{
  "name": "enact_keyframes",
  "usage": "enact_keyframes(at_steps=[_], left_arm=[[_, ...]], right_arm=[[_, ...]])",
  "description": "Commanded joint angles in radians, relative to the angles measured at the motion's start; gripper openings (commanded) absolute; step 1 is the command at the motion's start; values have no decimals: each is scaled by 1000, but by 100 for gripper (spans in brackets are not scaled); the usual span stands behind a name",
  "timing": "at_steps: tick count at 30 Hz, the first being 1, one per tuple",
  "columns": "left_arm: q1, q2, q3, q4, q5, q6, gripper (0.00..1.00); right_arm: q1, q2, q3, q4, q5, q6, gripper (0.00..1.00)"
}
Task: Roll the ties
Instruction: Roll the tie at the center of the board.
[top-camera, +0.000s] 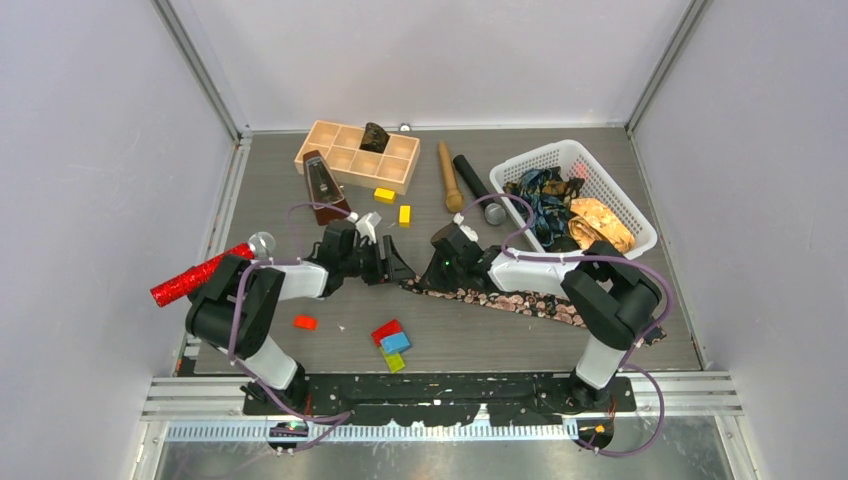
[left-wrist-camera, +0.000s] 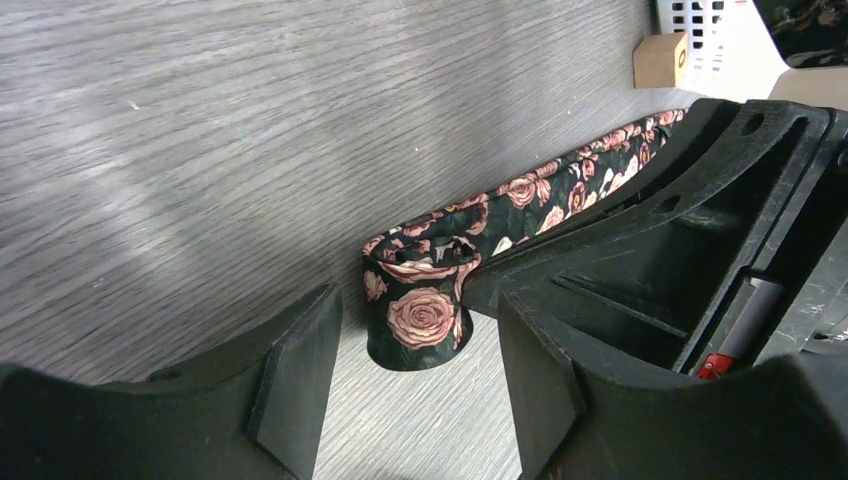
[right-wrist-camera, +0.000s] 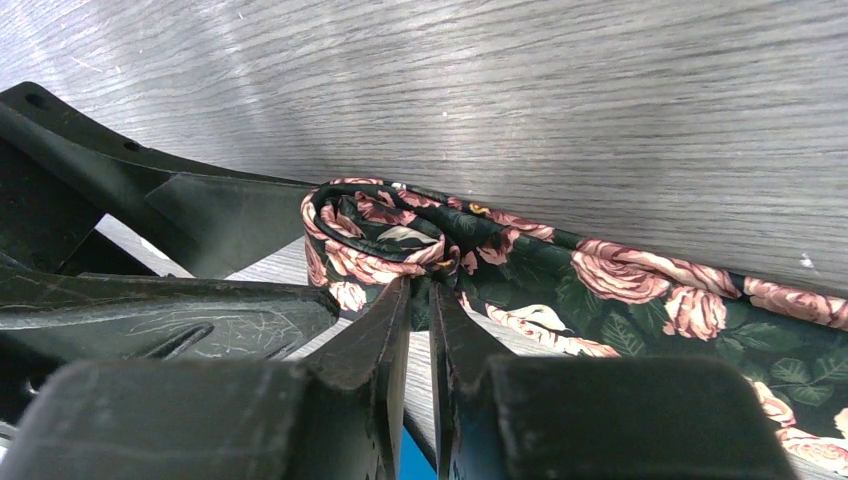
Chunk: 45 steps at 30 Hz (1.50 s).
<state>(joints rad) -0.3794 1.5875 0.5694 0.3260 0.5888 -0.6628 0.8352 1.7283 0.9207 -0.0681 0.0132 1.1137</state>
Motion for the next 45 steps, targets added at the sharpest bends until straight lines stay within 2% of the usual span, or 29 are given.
enact_keyframes(at_steps=[1, 15, 24, 40, 45], left_arm=[[-18, 33, 11, 21, 19, 5, 60], [-27, 28, 10, -25, 19, 44, 57], [-30, 36, 10, -17, 26, 40, 47], [-52, 64, 14, 18, 9, 5, 39], [-52, 60, 3, 44, -6, -33, 46]], right_arm=[[-5, -1, -12, -9, 28, -5, 18], [-7, -22, -23, -53, 73, -20, 13], [-7, -21, -27, -51, 69, -19, 11], [-7, -26, -38, -41, 60, -18, 11], [-7, -23, -43, -34, 56, -18, 11]])
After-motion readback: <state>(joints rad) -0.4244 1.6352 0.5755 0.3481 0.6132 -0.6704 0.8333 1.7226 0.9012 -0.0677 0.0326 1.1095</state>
